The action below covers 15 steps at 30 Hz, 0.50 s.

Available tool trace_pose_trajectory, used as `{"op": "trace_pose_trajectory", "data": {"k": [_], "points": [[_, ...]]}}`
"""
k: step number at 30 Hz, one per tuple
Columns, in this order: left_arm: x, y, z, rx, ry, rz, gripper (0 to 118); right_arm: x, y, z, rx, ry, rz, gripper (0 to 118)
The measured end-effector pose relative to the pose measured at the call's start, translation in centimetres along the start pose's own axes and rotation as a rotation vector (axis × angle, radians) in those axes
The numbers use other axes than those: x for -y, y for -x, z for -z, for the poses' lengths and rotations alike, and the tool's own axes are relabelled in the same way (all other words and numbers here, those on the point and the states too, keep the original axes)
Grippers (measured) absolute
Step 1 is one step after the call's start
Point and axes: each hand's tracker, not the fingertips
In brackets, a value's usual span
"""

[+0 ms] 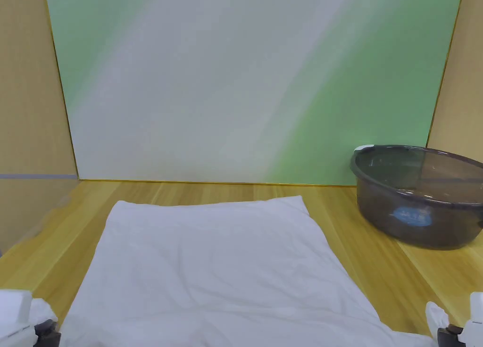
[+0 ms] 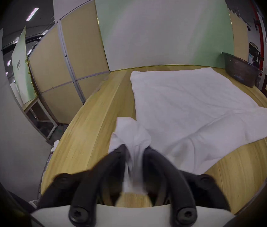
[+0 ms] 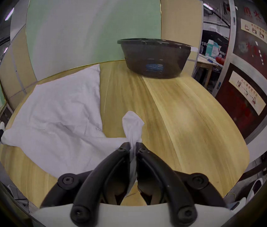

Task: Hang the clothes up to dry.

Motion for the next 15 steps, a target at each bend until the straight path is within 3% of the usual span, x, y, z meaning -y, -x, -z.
{"op": "trace_pose_trajectory", "data": {"k": [1, 2, 4, 13, 15], "points": [[-0.3, 0.2, -0.3, -0.004, 0.004, -0.017, 45, -0.1, 0.2, -0.3, 0.021, -0.016, -0.004, 19], [-0.5, 0.2, -0.6, -0.003, -0.004, -0.037, 58, -0.3, 0.4, -0.6, 0.033, -0.028, -0.009, 38], [-1.2, 0.0, -1.9, 0.013, -0.045, -0.055, 62, -1.0, 1.0, -1.3, 0.060, -0.087, -0.020, 72], [-4.1, -3.7, -3.8, 0.042, -0.109, -0.012, 62, -3.1, 6.7, -3.0, 0.005, -0.200, -0.094, 76], [-3.5, -4.7, -3.7, 0.108, -0.085, 0.084, 62, -2.4, 7.9, -2.5, -0.036, -0.196, -0.086, 74]]}}
